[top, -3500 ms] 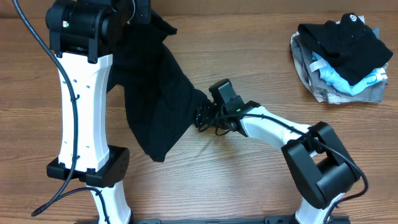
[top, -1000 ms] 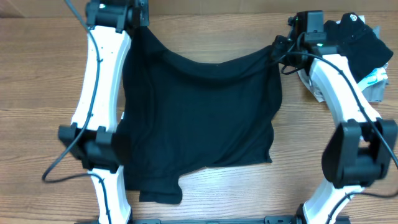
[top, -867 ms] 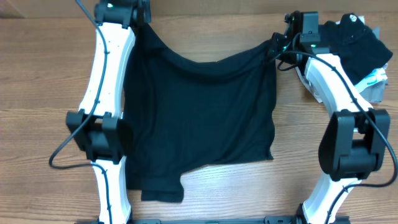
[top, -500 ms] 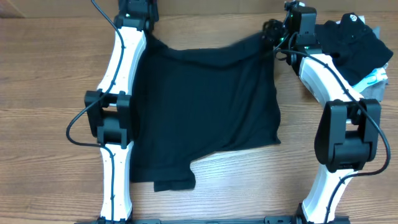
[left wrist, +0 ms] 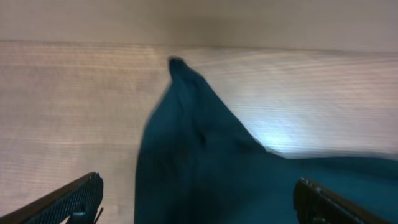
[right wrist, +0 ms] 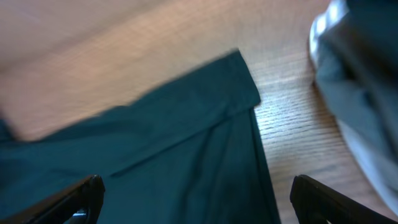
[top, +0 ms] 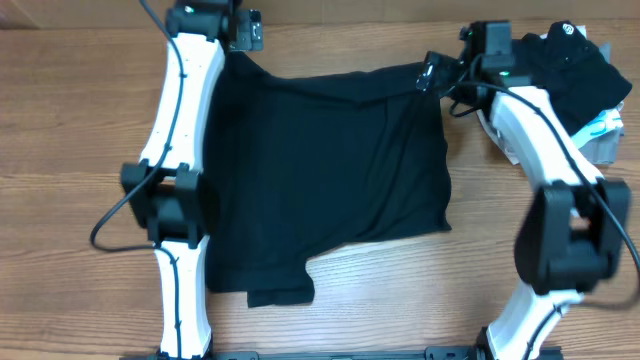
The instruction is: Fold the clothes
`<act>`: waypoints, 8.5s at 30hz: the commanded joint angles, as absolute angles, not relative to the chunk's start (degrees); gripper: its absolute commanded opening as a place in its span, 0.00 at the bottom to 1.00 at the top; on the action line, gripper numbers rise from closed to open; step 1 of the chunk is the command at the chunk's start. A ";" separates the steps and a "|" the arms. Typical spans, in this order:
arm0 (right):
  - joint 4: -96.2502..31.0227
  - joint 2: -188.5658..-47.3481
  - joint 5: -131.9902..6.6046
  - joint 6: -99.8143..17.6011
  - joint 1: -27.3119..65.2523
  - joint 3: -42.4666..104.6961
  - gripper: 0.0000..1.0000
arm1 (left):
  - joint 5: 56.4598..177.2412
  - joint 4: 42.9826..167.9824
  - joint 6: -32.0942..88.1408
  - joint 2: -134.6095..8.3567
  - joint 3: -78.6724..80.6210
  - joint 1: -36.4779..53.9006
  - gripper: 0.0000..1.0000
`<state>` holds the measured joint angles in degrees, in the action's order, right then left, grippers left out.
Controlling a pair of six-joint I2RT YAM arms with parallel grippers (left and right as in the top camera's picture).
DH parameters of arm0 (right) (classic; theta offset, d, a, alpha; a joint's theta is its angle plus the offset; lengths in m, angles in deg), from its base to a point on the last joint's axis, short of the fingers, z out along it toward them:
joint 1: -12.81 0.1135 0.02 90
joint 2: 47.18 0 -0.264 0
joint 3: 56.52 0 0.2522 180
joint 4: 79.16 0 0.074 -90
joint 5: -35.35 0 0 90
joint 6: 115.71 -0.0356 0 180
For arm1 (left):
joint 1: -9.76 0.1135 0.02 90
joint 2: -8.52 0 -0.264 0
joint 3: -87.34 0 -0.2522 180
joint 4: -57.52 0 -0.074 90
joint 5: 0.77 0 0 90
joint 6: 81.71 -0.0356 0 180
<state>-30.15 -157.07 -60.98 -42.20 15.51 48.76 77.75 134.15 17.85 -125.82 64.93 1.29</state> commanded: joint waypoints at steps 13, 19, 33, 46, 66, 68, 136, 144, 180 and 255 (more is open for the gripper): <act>7.37 -128.31 -62.66 -42.18 15.40 50.10 1.00 | 81.92 165.64 22.33 -106.72 67.42 -7.58 1.00; 15.50 -121.12 -63.73 -43.20 15.40 50.10 1.00 | 79.19 168.09 23.79 -101.71 64.71 -13.09 1.00; 26.21 -111.59 -63.73 -43.90 15.42 48.48 1.00 | 64.81 162.93 41.96 -82.44 29.08 -16.33 1.00; 15.18 -112.24 -64.08 -43.90 15.42 25.68 1.00 | 82.99 127.83 39.12 -78.72 -14.24 5.20 1.00; 9.14 -112.31 -66.33 -43.90 15.42 19.32 1.00 | 85.64 101.78 33.94 -78.79 -34.28 16.00 0.64; 8.82 -112.31 -66.33 -43.90 15.42 19.32 1.00 | 85.60 101.03 33.96 -78.81 -34.74 16.13 0.47; 0.55 -124.46 -62.22 -43.31 15.40 19.06 1.00 | 98.38 102.85 17.65 -85.30 -26.85 13.31 0.04; 2.76 -124.46 -62.24 -43.51 15.40 19.06 1.00 | 89.86 103.07 26.83 -93.67 -26.89 14.80 0.04; 11.24 -117.05 -68.47 -43.25 15.42 18.97 1.00 | 102.12 145.86 23.07 -64.84 -6.59 20.02 0.22; -1.70 -122.82 -68.50 -40.21 15.42 17.07 1.00 | 81.97 123.39 35.07 -88.78 -23.42 4.48 0.42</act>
